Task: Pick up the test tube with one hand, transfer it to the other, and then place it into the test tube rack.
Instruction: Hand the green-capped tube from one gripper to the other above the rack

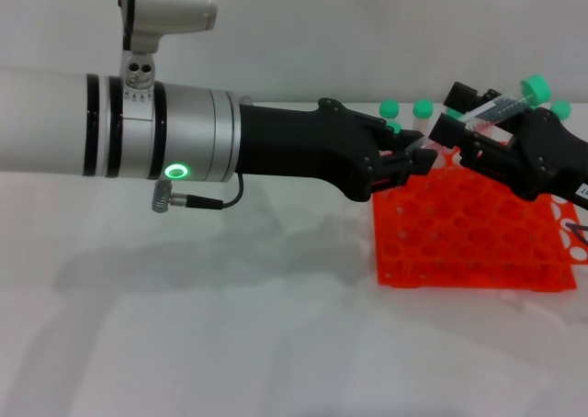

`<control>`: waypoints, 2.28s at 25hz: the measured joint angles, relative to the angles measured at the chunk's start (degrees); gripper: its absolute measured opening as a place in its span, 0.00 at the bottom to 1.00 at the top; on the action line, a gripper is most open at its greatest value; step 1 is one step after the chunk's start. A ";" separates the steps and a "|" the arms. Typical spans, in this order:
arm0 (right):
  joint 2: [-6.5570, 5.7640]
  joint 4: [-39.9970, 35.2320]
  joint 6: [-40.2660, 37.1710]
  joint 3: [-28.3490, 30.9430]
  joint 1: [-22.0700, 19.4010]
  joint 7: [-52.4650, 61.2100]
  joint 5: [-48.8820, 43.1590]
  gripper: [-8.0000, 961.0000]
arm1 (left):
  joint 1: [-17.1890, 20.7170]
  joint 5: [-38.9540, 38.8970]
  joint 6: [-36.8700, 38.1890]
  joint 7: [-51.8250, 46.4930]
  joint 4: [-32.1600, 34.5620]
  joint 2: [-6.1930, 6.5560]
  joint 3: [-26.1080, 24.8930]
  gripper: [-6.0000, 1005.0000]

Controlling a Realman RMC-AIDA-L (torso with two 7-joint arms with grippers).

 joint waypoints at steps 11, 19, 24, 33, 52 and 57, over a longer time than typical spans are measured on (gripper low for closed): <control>-0.32 0.01 -0.66 1.04 -0.52 -0.09 0.14 0.64 | 0.46 0.82 -0.16 -0.40 -0.25 -0.01 -0.30 0.21; -0.02 0.01 -1.10 1.15 -0.43 -0.09 0.13 0.61 | -0.01 0.91 -0.27 -0.42 -1.09 -0.04 -0.36 0.22; 0.23 0.01 -1.11 0.94 0.01 -0.08 -0.11 0.60 | -0.09 0.92 -0.44 -0.27 -1.34 -0.04 -0.34 0.22; 0.41 0.01 -0.60 -0.02 0.51 -0.05 -0.27 0.56 | -0.23 0.97 -0.82 -0.20 -1.34 0.05 0.05 0.23; 0.22 0.02 0.25 -0.07 1.06 0.11 -0.29 0.41 | -0.92 2.20 -0.87 -0.42 -1.32 -0.13 0.74 0.24; 0.16 0.00 0.00 -0.07 1.06 0.11 -0.30 0.34 | -0.93 2.21 -1.09 -0.43 -1.58 -0.08 0.44 0.25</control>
